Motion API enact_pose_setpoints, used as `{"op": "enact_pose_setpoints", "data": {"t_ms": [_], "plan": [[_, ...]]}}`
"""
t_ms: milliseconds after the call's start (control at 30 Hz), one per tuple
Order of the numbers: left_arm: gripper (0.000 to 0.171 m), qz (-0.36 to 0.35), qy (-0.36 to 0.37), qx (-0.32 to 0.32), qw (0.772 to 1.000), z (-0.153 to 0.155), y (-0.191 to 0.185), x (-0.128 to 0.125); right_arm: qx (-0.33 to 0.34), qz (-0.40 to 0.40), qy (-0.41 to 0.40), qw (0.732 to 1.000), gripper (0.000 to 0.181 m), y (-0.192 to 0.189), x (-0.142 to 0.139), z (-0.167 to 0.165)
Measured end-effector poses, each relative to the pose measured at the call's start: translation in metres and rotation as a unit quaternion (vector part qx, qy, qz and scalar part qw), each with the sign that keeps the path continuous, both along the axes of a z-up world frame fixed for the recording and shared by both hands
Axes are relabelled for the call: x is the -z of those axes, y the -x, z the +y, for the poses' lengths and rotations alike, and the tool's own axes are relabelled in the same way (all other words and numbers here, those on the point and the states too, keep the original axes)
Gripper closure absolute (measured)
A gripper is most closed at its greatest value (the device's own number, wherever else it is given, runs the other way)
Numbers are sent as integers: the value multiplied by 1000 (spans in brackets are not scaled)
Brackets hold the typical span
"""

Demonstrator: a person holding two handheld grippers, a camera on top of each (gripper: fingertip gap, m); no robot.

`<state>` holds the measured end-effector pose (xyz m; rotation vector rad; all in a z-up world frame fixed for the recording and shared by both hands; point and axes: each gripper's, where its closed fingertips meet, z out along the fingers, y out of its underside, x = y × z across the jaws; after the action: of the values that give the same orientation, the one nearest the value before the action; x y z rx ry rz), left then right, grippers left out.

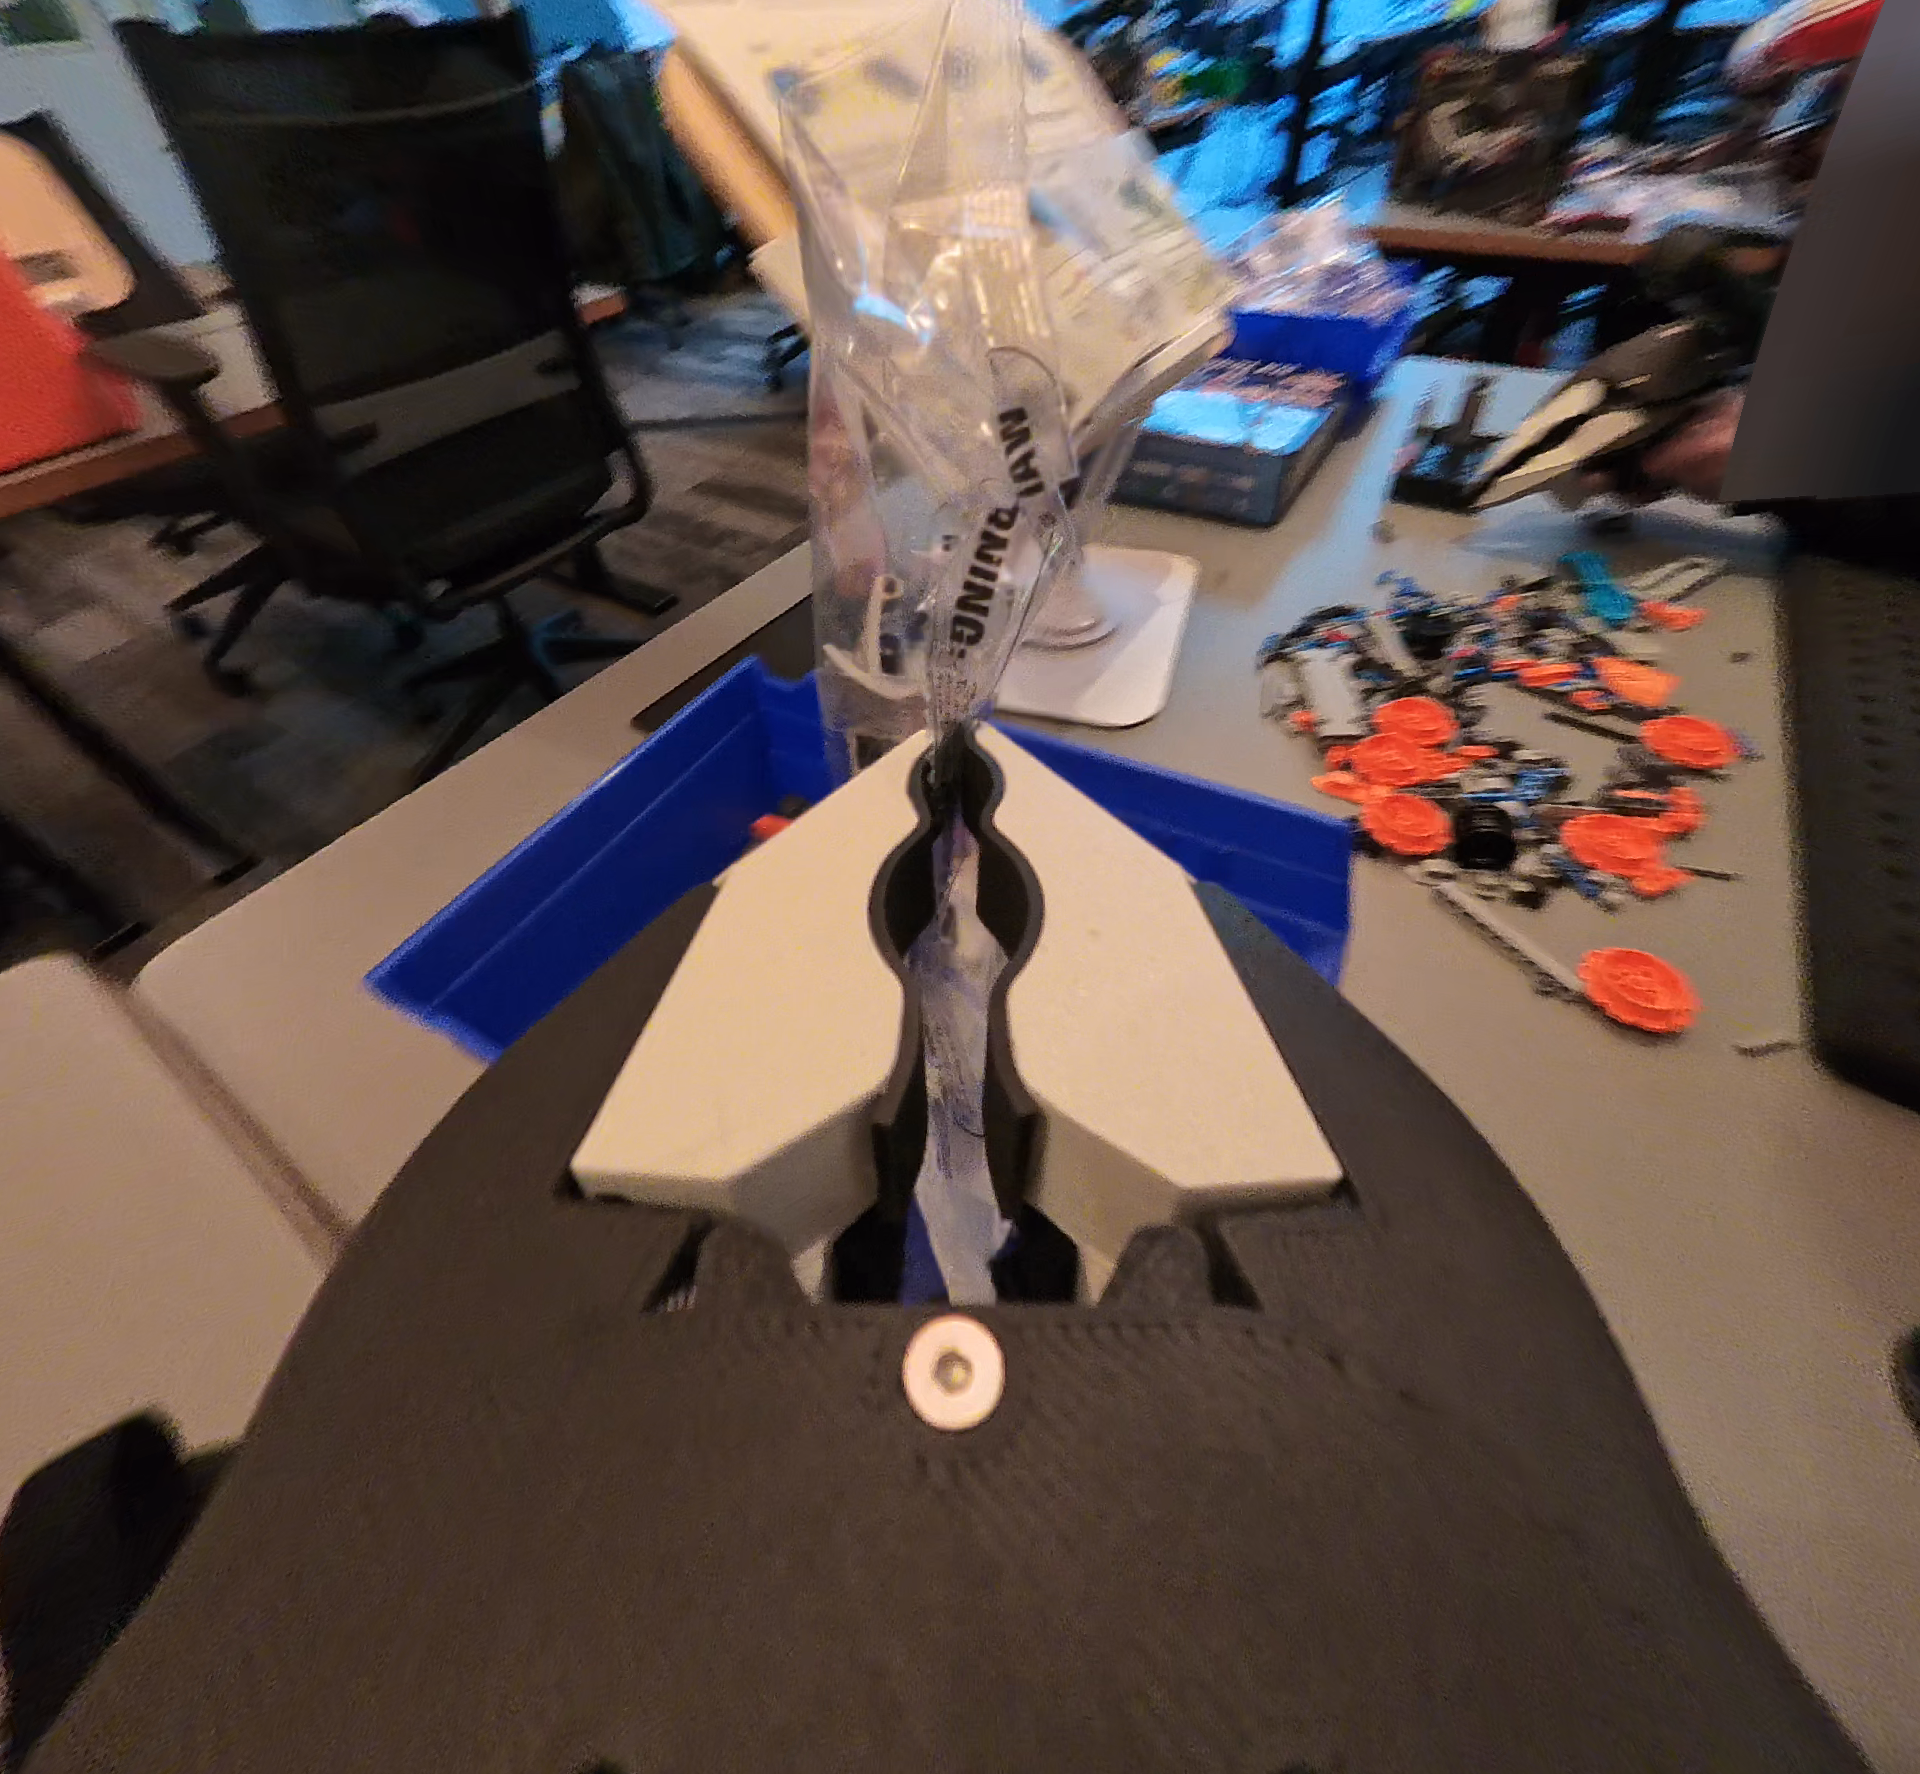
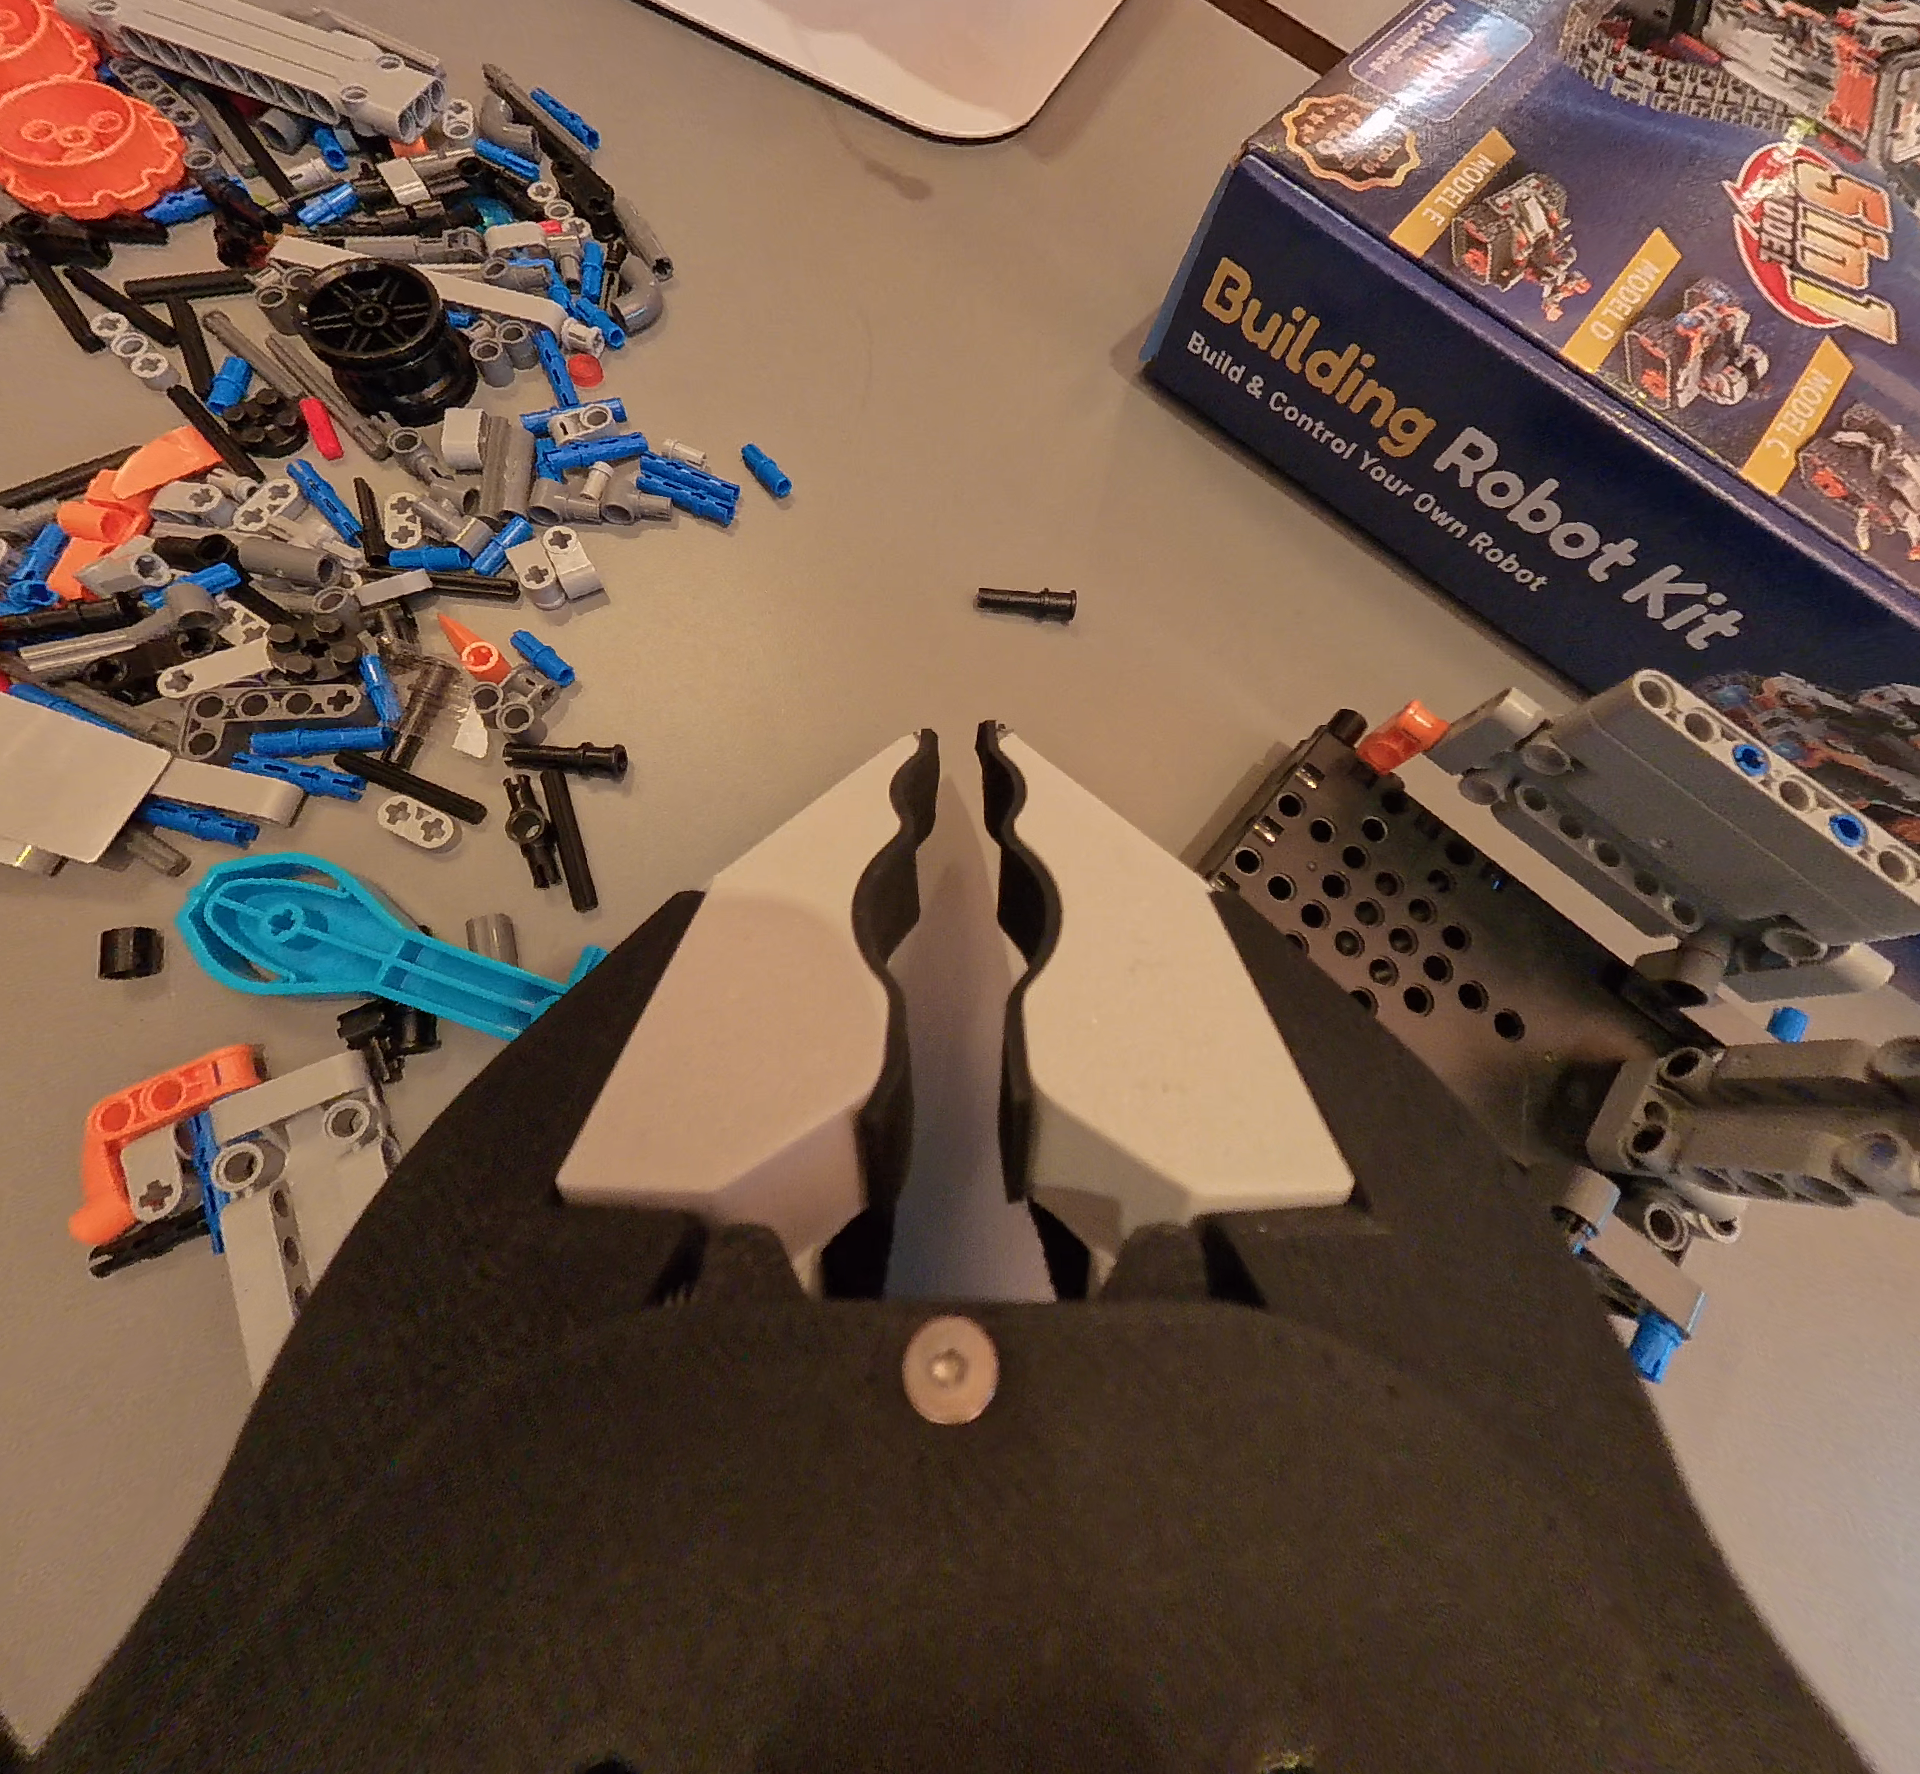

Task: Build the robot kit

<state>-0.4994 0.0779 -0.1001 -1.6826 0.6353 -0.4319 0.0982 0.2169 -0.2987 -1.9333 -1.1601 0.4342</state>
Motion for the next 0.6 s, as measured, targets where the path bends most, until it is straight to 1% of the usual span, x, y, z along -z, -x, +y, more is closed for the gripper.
{"op": "enact_pose_setpoints", "data": {"t_ms": [67, 167, 233, 367, 400, 467, 533, 567, 600], "plan": [[171, 34, 32, -53, 997, 13, 9, 14, 1, 1, 2, 1000, 175, -1, 1, 0], [171, 82, 86, -110, 987, 28, 14, 36, 2, 0, 4, 1000, 176, -1, 2, 1], [171, 124, 108, -165, 973, 38, 30, 49, 2, -3, 6, 1000, 176, -1, 4, 1], [171, 153, 158, -255, 942, 54, 66, 68, 7, -2, 10, 1000, 176, -4, 6, 2], [167, 159, 170, -267, 935, 56, 71, 72, 8, -1, 11, 1000, 176, -4, 6, 3], [150, 190, 166, -289, 924, 59, 76, 71, 12, -1, 14, 1000, 176, -6, 7, 4], [121, 230, 146, -310, 911, 56, 73, 57, 15, -5, 16, 1000, 176, -7, 10, 5], [111, 253, 136, -319, 903, 53, 70, 48, 16, -7, 16, 1000, 176, -7, 10, 5], [107, 269, 120, -321, 900, 50, 63, 37, 17, -8, 16, 1000, 176, -8, 11, 6]]}}
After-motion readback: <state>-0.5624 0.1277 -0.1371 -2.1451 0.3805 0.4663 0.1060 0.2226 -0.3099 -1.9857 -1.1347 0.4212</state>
